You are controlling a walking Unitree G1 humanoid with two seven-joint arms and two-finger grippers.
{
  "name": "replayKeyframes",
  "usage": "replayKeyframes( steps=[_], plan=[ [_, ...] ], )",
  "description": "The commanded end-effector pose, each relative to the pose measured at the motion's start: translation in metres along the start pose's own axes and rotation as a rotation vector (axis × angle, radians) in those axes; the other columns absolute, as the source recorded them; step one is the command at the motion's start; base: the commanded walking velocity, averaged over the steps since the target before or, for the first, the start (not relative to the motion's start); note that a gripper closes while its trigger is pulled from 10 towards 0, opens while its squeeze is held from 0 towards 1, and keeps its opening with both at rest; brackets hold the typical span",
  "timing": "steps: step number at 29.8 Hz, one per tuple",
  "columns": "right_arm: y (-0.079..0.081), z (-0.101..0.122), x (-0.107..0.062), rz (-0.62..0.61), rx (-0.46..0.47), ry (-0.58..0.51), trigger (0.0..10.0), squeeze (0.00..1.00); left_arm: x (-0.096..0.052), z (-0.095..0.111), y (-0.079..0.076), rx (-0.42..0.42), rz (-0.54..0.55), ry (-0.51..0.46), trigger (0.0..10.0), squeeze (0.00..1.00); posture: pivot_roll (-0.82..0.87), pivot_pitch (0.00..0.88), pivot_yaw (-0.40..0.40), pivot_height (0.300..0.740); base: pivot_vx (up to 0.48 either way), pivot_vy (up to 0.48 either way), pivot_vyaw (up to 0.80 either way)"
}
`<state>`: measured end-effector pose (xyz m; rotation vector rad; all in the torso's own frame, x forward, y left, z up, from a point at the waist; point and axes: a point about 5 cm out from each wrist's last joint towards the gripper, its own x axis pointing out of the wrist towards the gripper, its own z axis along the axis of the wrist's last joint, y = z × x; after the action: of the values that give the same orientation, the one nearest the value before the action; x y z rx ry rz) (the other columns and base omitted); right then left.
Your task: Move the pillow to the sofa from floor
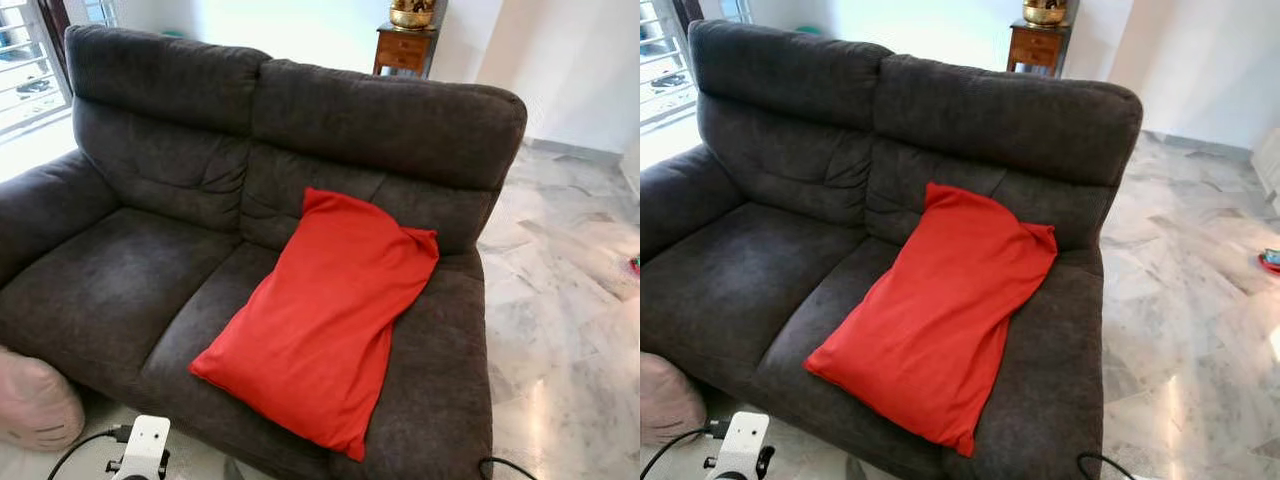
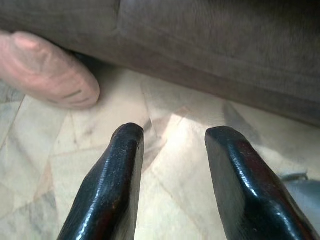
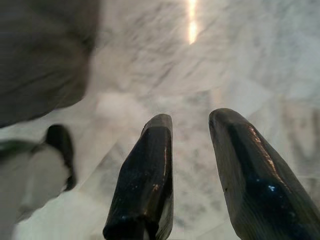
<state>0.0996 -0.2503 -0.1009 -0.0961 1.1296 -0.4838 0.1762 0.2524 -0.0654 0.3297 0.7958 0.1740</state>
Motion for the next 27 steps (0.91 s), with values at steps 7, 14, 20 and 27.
replayKeyframes(
  steps=[7,14,20,27],
  plan=[
    [0.02,0.017,-0.001,0.108,-0.013,-0.048,10.0,0.0,-0.002,-0.01,-0.005,0.016,-0.03,0.039,10.0,0.0,0.03,0.0,-0.042,0.74,-0.036,0.0,0.0],
    [0.026,0.02,-0.001,0.15,-0.038,-0.059,10.0,0.0,-0.003,-0.011,-0.01,0.014,-0.043,0.04,10.0,0.0,0.03,0.0,-0.045,0.74,-0.267,0.0,0.0],
    [0.028,0.02,-0.002,0.156,-0.029,-0.057,10.0,0.0,-0.003,-0.011,-0.014,0.014,-0.052,0.039,10.0,0.0,0.04,0.0,-0.047,0.74,-0.321,0.0,0.0],
    [0.03,0.021,-0.002,0.163,-0.036,-0.06,10.0,0.0,-0.003,-0.011,-0.014,0.007,-0.048,0.043,10.0,0.0,0.04,0.0,-0.049,0.74,-0.332,0.0,0.0]
  ],
)
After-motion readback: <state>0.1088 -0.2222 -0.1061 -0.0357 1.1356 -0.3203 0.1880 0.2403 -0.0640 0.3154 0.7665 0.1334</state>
